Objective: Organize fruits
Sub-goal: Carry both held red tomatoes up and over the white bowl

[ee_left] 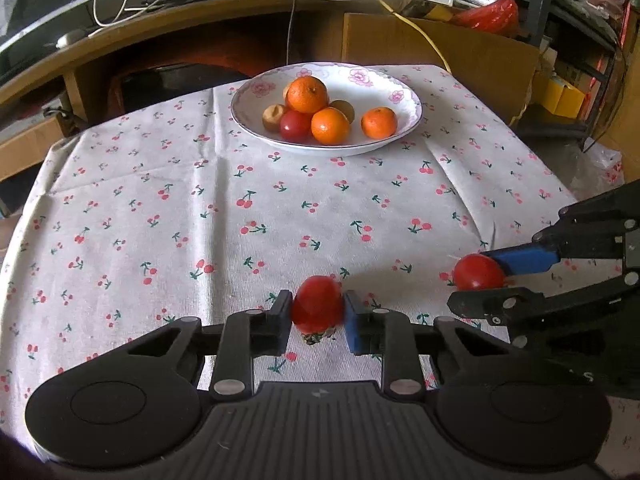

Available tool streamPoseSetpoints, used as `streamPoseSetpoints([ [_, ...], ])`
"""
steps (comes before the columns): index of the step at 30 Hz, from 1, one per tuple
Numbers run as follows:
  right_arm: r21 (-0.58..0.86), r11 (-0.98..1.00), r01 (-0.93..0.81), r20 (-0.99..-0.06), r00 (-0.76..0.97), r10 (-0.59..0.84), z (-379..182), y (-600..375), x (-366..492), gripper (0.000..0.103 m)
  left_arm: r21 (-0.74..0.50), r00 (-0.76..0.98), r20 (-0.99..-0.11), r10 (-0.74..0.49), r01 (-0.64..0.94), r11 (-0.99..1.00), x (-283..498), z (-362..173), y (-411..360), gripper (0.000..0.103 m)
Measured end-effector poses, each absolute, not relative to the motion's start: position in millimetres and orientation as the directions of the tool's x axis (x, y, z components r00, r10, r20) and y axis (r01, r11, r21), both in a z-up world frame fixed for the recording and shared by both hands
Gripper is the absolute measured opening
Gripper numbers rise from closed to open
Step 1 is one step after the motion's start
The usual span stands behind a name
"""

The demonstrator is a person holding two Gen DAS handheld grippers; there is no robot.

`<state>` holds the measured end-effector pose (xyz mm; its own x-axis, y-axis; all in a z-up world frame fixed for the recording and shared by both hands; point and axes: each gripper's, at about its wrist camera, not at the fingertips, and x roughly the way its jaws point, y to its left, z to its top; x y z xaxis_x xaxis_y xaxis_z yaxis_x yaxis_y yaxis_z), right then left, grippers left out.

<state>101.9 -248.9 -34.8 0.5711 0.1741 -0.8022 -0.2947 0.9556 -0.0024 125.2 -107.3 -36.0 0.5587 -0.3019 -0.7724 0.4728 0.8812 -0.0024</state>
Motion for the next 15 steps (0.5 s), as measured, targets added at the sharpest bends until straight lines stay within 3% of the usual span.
streamPoseSetpoints([
  [15, 0.013, 0.964, -0.264, -0.769, 0.614, 0.178, -15.5, -249.2, 93.7, 0.049, -0.010, 0.582, -0.750, -0.315, 0.466, 0.885, 111.0, -15.5, -113.1, 0.034],
])
